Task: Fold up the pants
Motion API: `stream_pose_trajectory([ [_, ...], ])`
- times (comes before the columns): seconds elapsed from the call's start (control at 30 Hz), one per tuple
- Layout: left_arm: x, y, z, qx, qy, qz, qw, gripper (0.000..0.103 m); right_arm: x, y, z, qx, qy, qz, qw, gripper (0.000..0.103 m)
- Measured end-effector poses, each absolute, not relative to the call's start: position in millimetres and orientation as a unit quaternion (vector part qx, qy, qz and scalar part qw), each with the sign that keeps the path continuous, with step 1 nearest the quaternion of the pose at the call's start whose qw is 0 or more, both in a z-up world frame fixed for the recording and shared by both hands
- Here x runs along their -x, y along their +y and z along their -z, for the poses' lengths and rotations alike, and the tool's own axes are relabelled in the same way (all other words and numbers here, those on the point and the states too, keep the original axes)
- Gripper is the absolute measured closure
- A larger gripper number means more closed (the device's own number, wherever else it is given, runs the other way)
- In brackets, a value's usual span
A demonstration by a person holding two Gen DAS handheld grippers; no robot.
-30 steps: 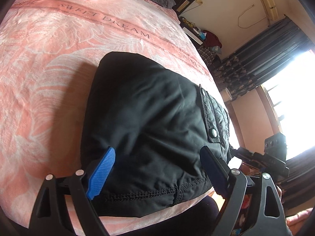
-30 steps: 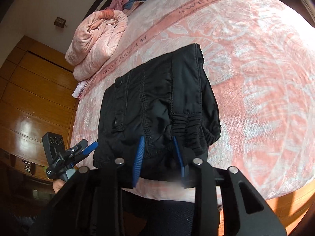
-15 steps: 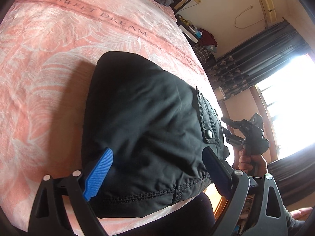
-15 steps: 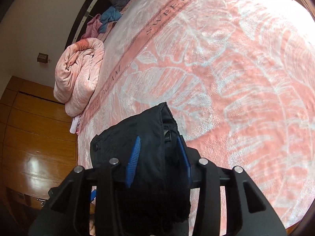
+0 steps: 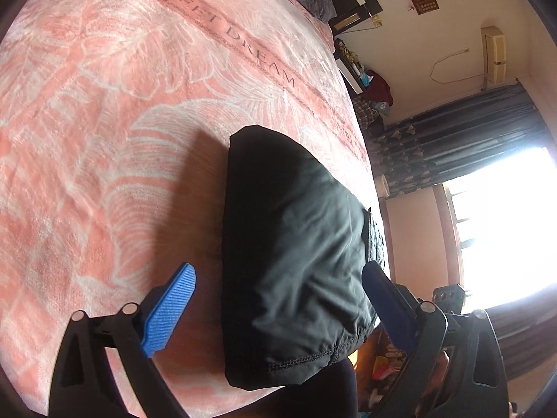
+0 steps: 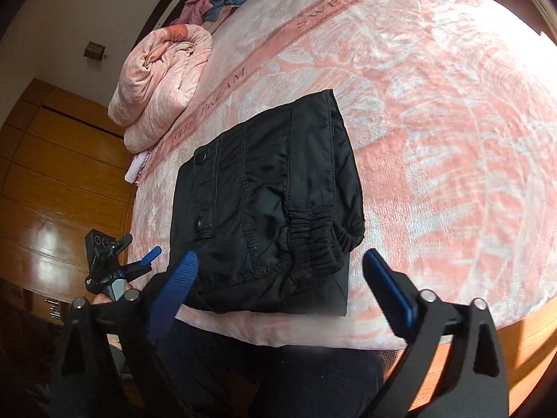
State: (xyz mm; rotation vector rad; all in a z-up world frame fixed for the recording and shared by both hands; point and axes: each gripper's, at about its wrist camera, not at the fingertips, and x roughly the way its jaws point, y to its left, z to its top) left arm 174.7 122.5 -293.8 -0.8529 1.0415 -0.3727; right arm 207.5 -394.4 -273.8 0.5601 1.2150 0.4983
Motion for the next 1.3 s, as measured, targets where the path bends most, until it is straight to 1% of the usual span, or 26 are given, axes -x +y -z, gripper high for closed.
stream_pose_trajectory([
  [0.07,-184.3,130.9,298.2,0.409,0.485,0.191,0.749,0.004,-215.9,-410.2,279.1,-0.278,0.573,-0.227,0.737,0.003],
  [0.17,-200.1,135.3,310.7,0.447,0.492,0.226,0.713,0.004,-231.4,-424.2,307.1,-0.335,0.609,-0.243,0.677,0.003],
  [0.3,-219.1,132.3,331.4,0.470,0.510,0.255,0.674,0.004,-248.2,-422.9,333.4,-0.357,0.630,-0.263,0.637,0.003],
  [0.57,-249.6,101.1,366.7,0.453,0.561,0.281,0.633,0.004,-269.2,-410.3,359.7,-0.357,0.654,-0.275,0.608,0.003],
  [0.73,-266.6,74.1,386.4,0.445,0.584,0.295,0.612,0.004,-277.3,-400.4,364.8,-0.358,0.654,-0.284,0.602,0.002],
  [0.93,-269.8,66.5,395.8,0.480,0.566,0.313,0.593,0.004,-281.6,-391.3,368.1,-0.368,0.651,-0.306,0.589,0.002],
  [1.03,-270.0,55.5,396.7,0.466,0.570,0.320,0.596,0.004,-282.1,-385.0,368.3,-0.380,0.643,-0.322,0.582,0.002],
  [1.1,-269.9,50.8,396.2,0.460,0.573,0.320,0.598,0.005,-282.4,-374.1,368.8,-0.365,0.643,-0.325,0.590,0.002],
  [1.13,-271.7,51.0,396.9,0.460,0.574,0.312,0.601,0.006,-282.0,-369.6,368.7,-0.354,0.642,-0.324,0.598,0.002],
  [1.2,-273.2,49.3,401.5,0.454,0.587,0.295,0.602,0.027,-281.0,-368.2,366.4,-0.355,0.631,-0.323,0.610,0.004],
  [1.23,-274.2,50.4,402.1,0.452,0.590,0.293,0.602,0.031,-280.0,-368.4,364.7,-0.358,0.626,-0.323,0.613,0.012],
  [1.27,-274.0,50.3,400.7,0.450,0.588,0.292,0.605,0.039,-279.2,-367.3,362.3,-0.351,0.627,-0.321,0.617,0.022],
  [1.3,-273.7,50.6,398.6,0.450,0.585,0.293,0.608,0.045,-277.2,-367.7,360.2,-0.350,0.625,-0.324,0.618,0.035],
])
